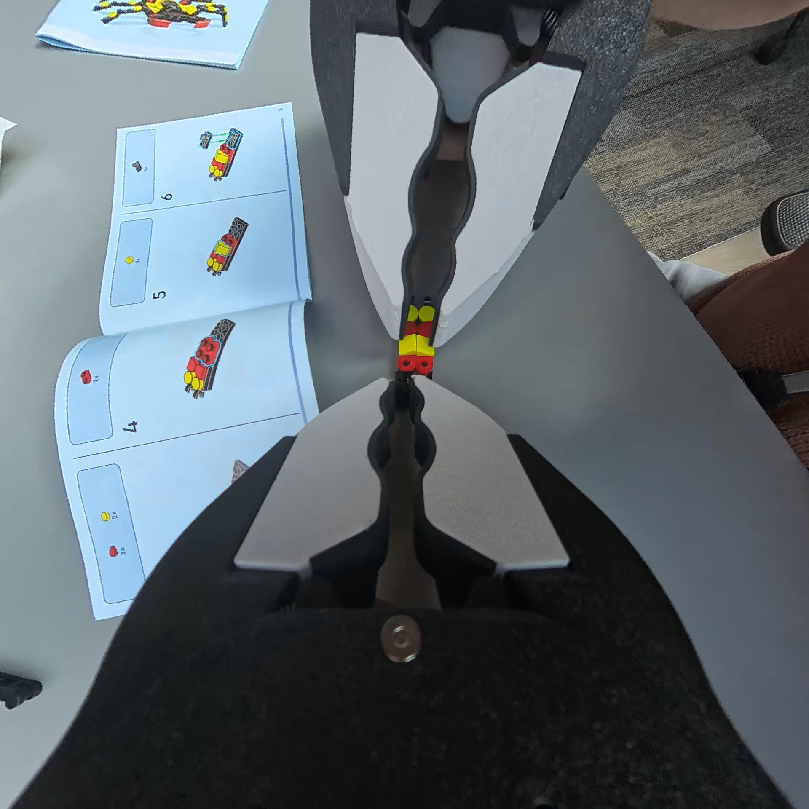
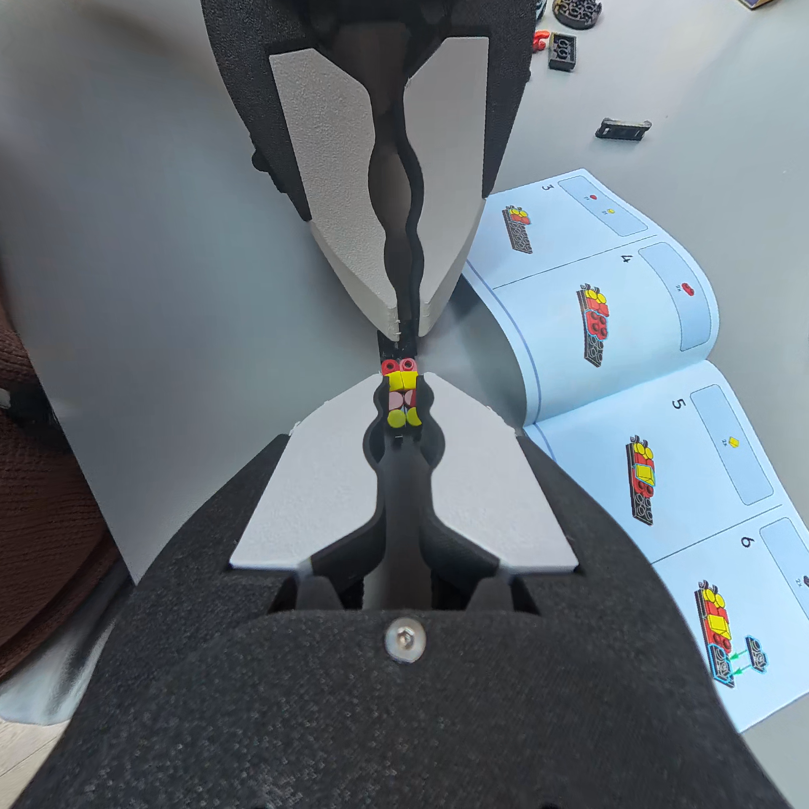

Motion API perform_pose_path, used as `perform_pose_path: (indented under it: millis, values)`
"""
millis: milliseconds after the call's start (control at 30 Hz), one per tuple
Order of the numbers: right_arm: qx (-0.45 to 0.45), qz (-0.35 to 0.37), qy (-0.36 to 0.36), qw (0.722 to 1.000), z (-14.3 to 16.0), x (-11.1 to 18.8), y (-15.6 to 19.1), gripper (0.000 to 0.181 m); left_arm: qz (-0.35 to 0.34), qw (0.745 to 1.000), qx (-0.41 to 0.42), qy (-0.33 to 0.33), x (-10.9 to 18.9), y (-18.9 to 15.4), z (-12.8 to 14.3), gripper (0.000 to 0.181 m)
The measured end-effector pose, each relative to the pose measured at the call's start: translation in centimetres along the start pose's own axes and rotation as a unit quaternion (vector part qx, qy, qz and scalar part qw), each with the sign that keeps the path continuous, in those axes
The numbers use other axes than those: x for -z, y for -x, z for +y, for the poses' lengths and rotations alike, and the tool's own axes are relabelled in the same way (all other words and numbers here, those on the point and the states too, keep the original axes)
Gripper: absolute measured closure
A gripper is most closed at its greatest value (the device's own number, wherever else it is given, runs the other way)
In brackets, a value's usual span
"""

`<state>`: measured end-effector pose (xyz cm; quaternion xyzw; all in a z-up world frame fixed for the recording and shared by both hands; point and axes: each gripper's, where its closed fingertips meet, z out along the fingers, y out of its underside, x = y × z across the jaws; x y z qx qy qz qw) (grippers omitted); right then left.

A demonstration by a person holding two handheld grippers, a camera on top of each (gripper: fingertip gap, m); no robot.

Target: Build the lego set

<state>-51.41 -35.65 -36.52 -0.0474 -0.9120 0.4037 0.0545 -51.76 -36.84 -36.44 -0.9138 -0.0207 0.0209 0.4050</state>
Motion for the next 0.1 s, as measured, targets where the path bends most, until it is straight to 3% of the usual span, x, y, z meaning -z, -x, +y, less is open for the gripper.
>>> perform_pose_path:
  millis: [33,100]
  values:
    - [0.001,0.001,-0.003,1.000,-0.13,0.00,-0.08,0.171,0.006,1.000,0.002,-0.001,-0.04,-0.08,0.00,0.176]
    - [-0.004,-0.002,-0.007,1.000,-0.55,-0.03,-0.14,0.172,0.013,1.000,0.005,-0.003,-0.13,-0.10,0.04,0.176]
